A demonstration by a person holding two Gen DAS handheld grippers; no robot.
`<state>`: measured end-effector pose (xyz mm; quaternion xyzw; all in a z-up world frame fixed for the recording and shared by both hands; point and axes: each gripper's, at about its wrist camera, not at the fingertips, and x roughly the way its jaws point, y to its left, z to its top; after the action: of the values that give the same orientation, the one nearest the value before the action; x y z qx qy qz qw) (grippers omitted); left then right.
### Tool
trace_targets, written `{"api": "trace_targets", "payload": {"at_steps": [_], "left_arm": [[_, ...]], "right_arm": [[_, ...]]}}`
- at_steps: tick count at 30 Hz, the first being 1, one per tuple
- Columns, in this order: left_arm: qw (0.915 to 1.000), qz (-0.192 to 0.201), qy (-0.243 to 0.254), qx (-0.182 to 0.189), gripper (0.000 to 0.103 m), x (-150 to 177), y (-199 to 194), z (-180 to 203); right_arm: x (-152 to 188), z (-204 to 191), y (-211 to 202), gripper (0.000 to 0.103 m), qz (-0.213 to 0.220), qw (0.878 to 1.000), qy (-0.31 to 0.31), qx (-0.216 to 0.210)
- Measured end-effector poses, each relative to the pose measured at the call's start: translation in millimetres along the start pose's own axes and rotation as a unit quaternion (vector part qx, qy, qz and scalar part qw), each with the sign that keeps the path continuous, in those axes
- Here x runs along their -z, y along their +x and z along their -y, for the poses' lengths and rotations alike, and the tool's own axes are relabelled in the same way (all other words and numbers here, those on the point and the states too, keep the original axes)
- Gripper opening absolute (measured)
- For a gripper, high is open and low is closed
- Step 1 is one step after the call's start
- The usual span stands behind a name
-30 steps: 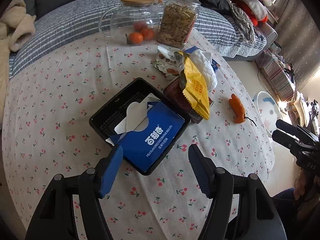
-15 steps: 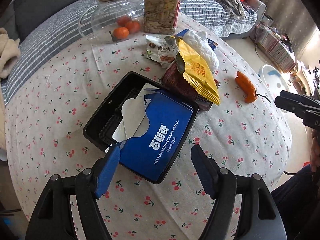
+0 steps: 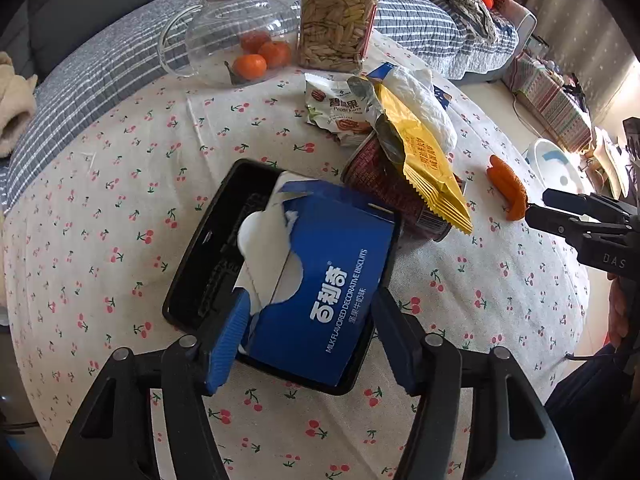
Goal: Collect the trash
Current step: 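Grasp the blue tissue box with the left tool while the right tool grasps the orange pepper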
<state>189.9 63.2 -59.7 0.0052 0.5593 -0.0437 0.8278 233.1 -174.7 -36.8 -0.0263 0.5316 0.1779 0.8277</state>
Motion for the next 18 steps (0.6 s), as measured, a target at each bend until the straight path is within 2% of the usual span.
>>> {"api": "trace_targets", "payload": {"at_steps": [1, 2, 9, 18], "left_arm": [[1.0, 0.0, 0.0, 0.002, 0.045, 0, -1, 0], [1.0, 0.0, 0.0, 0.003, 0.041, -1, -1, -1], [0.9998, 0.01, -0.017, 0.007, 0.04, -2, -8, -7], [0.997, 0.047, -0.044, 0.043, 0.04, -1, -37, -16]], "right_arm": [[-1, -1, 1, 0.066, 0.0, 1.0, 0.0, 0.0], [-1, -1, 2, 0.066, 0.0, 1.0, -0.001, 0.0], [-5, 3, 9, 0.066, -0.005, 1.0, 0.01, 0.0], [-8, 5, 18, 0.062, -0.005, 1.0, 0.017, 0.007]]}}
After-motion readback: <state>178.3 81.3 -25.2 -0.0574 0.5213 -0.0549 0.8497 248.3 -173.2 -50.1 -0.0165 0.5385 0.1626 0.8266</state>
